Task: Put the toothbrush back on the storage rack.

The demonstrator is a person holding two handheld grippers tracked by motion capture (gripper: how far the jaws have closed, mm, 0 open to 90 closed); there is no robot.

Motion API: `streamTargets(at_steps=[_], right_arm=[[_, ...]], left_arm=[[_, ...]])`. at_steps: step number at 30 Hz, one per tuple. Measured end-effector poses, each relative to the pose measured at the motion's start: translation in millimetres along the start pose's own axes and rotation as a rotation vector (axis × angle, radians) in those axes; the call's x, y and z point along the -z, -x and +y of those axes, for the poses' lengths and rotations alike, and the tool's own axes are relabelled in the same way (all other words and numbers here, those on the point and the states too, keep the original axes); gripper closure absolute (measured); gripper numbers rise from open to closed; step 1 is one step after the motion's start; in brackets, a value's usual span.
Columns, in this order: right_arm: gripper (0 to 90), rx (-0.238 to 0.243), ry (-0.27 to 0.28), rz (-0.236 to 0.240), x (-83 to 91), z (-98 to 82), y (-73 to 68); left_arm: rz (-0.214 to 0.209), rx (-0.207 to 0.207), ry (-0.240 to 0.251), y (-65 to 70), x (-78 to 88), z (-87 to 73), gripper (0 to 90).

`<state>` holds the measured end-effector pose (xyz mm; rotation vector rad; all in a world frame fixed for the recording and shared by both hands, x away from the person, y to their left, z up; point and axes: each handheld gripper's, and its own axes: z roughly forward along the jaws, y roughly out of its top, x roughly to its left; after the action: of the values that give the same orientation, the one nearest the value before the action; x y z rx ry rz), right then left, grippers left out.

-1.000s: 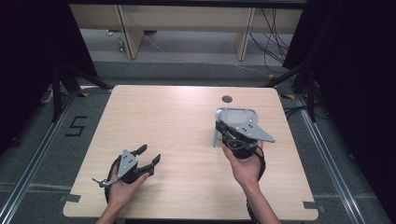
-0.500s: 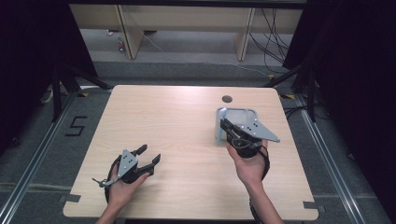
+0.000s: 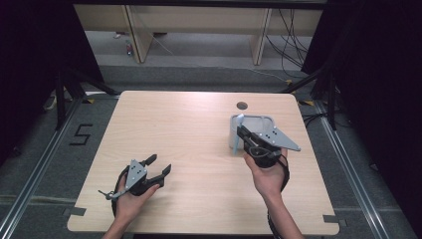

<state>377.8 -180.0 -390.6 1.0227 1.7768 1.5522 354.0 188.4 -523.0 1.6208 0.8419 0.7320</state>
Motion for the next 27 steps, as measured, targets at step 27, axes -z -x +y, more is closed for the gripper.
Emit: streamTargets(at_steps=[27], right_arm=[[85.7, 0.017, 0.023, -0.041, 0.2, 12.9, 7.9]], left_arm=[[0.000, 0.000, -0.002, 0.0, -0.1, 0.1, 33.6]])
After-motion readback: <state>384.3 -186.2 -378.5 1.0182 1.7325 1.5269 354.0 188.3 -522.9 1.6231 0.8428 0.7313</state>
